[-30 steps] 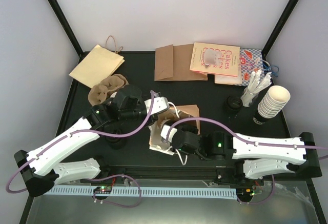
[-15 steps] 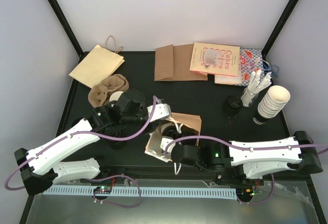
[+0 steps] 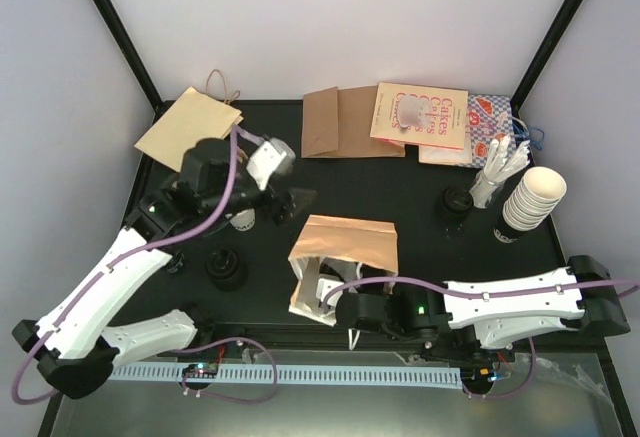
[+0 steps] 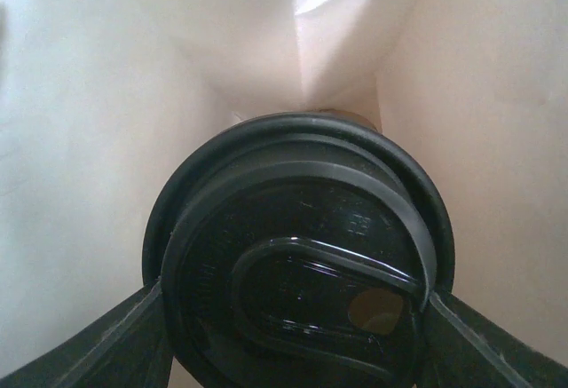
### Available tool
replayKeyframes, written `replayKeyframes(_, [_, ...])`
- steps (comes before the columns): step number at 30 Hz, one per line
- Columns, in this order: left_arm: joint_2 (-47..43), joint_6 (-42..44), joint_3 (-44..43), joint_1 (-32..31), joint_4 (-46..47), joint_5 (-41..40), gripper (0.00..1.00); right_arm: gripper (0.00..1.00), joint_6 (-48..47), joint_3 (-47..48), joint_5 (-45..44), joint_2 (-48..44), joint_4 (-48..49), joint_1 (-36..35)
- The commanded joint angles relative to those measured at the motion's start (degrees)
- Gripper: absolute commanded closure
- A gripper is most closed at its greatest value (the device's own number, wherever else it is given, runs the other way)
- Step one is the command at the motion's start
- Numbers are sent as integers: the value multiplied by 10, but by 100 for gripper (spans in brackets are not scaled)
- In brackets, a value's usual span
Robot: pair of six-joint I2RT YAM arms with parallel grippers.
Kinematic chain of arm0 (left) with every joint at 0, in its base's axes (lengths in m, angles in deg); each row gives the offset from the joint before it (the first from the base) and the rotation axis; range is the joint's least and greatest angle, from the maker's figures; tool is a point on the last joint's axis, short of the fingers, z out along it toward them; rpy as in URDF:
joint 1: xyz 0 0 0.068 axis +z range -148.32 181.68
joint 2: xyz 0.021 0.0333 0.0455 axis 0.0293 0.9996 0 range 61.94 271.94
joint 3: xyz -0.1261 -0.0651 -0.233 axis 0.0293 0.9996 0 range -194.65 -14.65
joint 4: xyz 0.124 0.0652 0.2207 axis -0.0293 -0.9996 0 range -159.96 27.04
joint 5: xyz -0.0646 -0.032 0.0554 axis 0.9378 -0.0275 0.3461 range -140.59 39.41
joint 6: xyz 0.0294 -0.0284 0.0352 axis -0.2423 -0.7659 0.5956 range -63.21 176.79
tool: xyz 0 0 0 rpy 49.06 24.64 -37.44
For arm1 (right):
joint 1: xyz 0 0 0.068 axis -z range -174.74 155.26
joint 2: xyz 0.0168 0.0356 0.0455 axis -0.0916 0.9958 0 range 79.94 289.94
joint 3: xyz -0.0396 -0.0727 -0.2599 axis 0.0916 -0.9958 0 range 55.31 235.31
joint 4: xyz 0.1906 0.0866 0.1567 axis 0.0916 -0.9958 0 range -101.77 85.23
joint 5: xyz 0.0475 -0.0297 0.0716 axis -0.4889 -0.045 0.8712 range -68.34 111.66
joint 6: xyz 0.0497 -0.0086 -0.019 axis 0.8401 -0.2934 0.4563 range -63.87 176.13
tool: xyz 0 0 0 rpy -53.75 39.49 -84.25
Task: Pack the takeout coffee
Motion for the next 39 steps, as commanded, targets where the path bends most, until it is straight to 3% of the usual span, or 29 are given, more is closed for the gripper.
replayKeyframes(1, [46, -95, -30, 80, -32, 29, 14, 34, -11, -12, -34, -12, 21, -7])
replayKeyframes(6, [157, -120, -35, 128, -47, 36, 19, 35, -21, -25, -41, -19, 30, -6])
replayKeyframes(14, [332, -112, -89, 129, -21, 88, 24, 35, -29, -33, -50, -23, 37, -7])
replayKeyframes(30, [515, -115, -137, 105, 57, 148, 32, 35, -53, -37, -44, -4, 52, -6])
replayKeyframes(39, [591, -111, -153, 103, 56, 211, 41, 35, -70, -32, -26, -4, 34, 7])
